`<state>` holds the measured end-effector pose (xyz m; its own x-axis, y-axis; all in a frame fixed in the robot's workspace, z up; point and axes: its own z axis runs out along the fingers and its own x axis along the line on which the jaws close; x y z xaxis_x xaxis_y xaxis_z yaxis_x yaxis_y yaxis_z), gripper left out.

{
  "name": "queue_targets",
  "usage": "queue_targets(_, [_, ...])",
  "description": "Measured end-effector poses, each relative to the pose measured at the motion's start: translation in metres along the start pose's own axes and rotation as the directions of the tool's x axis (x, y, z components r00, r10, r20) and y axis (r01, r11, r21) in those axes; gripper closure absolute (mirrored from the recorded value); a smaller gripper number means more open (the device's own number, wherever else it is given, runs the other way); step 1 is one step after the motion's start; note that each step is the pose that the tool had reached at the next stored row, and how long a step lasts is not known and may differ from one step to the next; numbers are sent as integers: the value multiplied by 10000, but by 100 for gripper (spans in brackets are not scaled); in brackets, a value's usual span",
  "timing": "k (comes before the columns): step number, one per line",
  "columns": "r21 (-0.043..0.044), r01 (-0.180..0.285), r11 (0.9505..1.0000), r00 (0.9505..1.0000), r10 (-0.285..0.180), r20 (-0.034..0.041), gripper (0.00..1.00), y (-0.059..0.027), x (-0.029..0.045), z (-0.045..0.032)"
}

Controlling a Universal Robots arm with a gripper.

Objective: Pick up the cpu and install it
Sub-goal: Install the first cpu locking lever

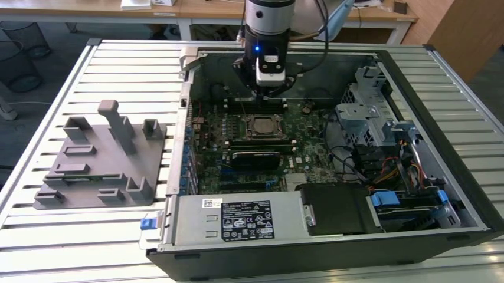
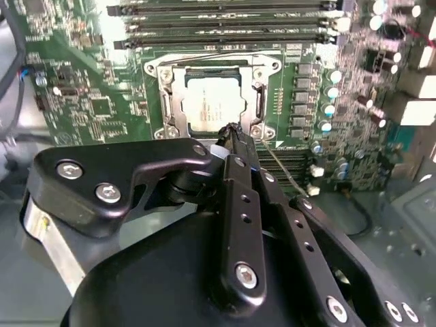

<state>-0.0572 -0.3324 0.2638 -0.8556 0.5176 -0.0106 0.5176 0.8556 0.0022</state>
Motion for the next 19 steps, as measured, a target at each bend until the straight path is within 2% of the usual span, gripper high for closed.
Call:
queue_targets(5, [-11,767,9971,9971,-767,-1,89,-6,10,5])
queue_targets(15, [-10,924,9957,9957,-924,-2,89,-137,227,3])
queue_targets(17, [-12,1170,9931,9931,-1170,-2,89,-141,233,4])
queue_targets(19, [-16,1535,9881,9882,-1535,-2,89,-141,234,7])
